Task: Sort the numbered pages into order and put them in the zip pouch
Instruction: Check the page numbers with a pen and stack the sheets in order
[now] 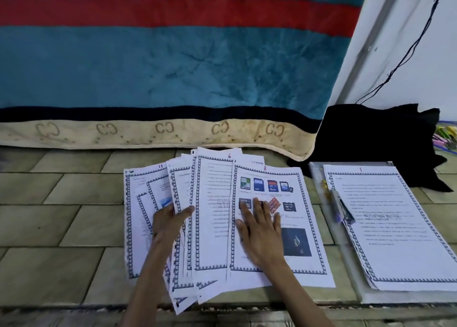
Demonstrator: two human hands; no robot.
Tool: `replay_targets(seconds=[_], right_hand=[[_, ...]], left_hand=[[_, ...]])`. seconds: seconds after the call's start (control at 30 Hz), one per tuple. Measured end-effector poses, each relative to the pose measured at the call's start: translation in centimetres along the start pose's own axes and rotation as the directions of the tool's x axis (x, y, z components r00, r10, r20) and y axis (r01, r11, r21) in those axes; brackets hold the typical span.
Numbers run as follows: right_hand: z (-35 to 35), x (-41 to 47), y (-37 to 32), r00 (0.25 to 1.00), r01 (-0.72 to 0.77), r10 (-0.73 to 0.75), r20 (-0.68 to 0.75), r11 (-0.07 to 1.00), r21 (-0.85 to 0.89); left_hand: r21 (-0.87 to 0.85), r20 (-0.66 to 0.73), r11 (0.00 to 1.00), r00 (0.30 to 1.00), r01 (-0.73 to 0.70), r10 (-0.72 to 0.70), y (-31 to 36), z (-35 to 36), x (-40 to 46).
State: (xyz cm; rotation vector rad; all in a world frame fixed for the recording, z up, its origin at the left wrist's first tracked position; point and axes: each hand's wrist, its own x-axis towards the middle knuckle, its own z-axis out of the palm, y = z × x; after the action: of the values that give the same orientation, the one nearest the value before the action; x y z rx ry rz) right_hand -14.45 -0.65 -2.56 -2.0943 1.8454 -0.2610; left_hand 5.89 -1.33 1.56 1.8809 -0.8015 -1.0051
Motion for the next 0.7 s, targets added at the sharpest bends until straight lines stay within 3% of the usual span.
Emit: replay_targets(seconds=[0.17, 0.3, 0.37, 0.47, 0.57, 0.7], right_hand=[[0.6, 0.1, -0.2, 0.999, -0.013, 0.011, -0.032, 0.999, -0.037], [0.7, 0.1, -0.2, 0.999, -0.017, 0.015, -0.048, 0.999, -0.041], [0.7, 0.1, -0.2, 0.999, -0.019, 0.017, -0.051, 0.999, -0.047], [0.7, 0.0, -0.3, 0.998, -0.022, 0.02, -0.065, 0.999, -0.026], [0.6, 0.0, -0.4, 0.997, -0.032, 0.032, -0.07, 0.999, 0.009], [0.6, -0.1, -0.4, 0.996, -0.03, 0.032, -0.081, 0.999, 0.026]], left_hand=[[0.105, -0.026, 0.992, 0.997, -0.074, 0.077, -0.8, -0.9, 0.2], [0.3, -0.248, 0.936, 0.932, -0.185, 0.264, -0.4, 0.7, -1.6], [0.395, -0.177, 0.889, 0.93, -0.232, 0.321, -0.4, 1.8, -2.0], [0.338, -0.03, 0.92, 0.975, -0.197, 0.219, -0.4, 3.0, -1.9], [0.335, -0.05, 0.932, 0.985, -0.139, 0.165, 0.1, 3.4, -1.4], [0.173, -0.075, 0.983, 0.995, -0.057, 0.071, 1.5, 3.5, -0.5]])
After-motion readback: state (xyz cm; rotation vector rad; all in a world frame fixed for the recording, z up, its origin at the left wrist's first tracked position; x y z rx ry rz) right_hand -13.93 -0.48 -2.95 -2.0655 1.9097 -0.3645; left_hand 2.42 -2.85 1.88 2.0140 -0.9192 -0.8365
